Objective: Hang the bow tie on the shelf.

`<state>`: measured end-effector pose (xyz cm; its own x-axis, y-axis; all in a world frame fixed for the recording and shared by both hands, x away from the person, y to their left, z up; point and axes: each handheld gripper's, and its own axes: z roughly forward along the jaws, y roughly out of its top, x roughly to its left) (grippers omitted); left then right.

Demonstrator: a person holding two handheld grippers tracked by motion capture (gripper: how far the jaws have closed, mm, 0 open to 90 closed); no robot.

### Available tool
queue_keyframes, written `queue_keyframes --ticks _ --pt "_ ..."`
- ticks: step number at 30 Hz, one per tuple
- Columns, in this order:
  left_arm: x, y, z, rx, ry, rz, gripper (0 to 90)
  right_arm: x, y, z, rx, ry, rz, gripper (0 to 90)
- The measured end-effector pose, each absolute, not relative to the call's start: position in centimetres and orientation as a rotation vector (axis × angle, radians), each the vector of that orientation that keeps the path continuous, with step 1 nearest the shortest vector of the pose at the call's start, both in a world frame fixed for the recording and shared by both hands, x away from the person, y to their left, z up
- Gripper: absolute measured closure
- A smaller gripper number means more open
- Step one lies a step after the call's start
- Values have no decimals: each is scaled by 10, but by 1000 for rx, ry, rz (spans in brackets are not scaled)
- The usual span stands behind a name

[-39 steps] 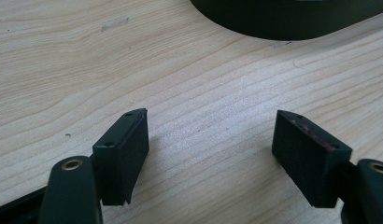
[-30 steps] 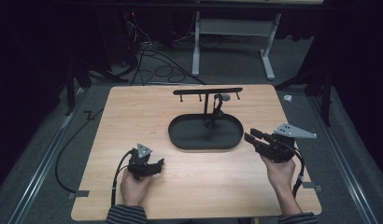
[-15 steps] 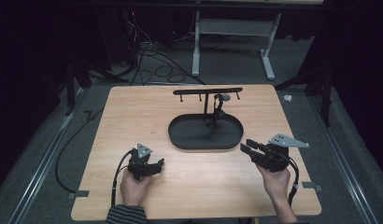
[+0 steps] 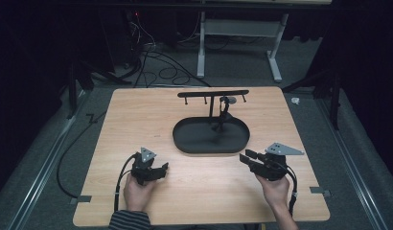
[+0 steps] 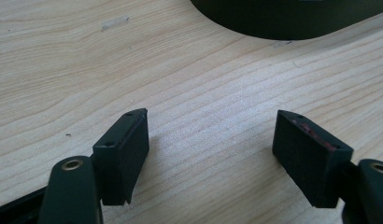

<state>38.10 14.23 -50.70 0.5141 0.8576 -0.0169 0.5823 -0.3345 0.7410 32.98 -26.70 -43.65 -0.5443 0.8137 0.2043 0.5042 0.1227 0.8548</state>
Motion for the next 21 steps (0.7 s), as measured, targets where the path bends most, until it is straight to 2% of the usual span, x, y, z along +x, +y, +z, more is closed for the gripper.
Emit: queue_keyframes --ticks 21 --pt "381 142 -507 2050 1171 498 276 348 -236 -488 1311 2227 1143 607"
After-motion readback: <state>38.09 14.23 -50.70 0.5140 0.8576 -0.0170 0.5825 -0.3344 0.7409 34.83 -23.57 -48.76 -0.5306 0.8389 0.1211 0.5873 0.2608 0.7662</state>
